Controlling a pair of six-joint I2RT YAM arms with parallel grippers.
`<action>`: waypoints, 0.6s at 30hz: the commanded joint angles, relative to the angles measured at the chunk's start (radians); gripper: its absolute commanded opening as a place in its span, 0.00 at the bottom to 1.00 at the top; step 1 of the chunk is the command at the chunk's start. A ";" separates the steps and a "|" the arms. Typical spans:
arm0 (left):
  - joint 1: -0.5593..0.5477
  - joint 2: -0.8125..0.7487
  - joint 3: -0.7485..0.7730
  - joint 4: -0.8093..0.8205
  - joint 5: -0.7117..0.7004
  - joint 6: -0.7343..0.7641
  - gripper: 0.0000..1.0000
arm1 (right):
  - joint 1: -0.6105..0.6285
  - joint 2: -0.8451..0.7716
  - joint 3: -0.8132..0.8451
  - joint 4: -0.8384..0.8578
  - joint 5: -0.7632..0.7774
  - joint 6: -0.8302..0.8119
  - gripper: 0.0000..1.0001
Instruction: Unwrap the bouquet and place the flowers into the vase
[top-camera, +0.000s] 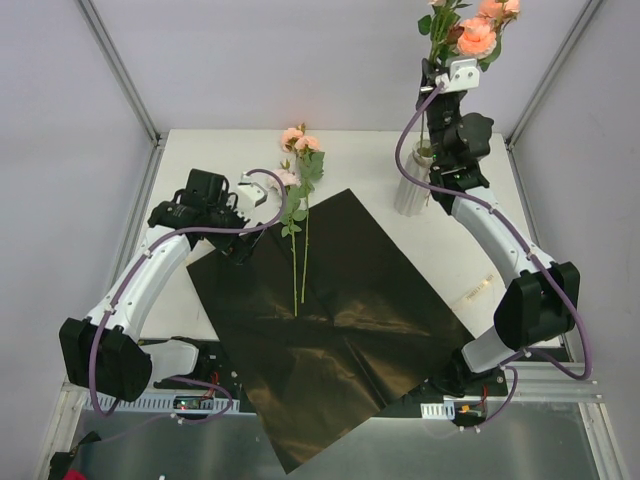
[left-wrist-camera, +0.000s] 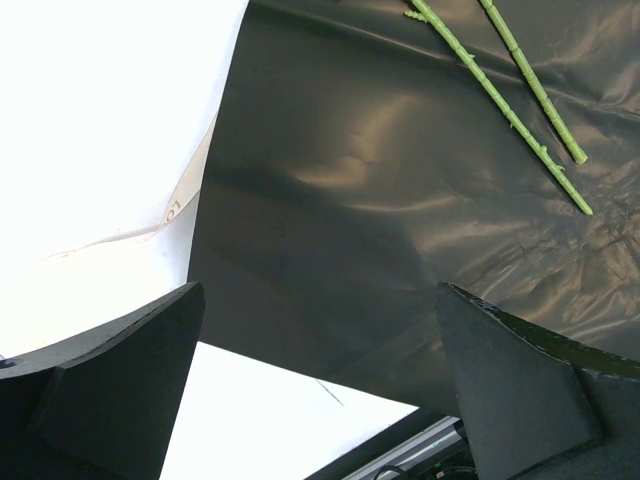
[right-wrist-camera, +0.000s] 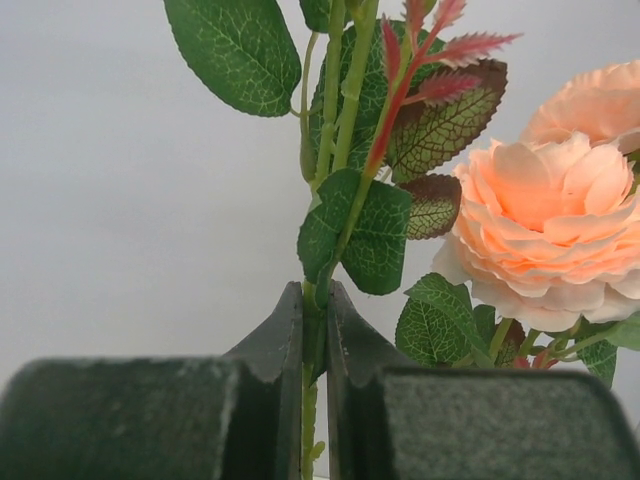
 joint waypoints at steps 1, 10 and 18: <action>0.011 0.015 0.038 -0.007 0.031 0.003 0.99 | -0.016 -0.046 0.055 0.092 -0.016 0.039 0.01; 0.009 0.025 0.036 -0.007 0.035 0.000 0.99 | -0.026 -0.063 0.038 0.081 -0.039 0.080 0.01; 0.009 0.030 0.036 -0.007 0.037 0.001 0.99 | -0.036 -0.058 0.012 0.078 -0.052 0.100 0.01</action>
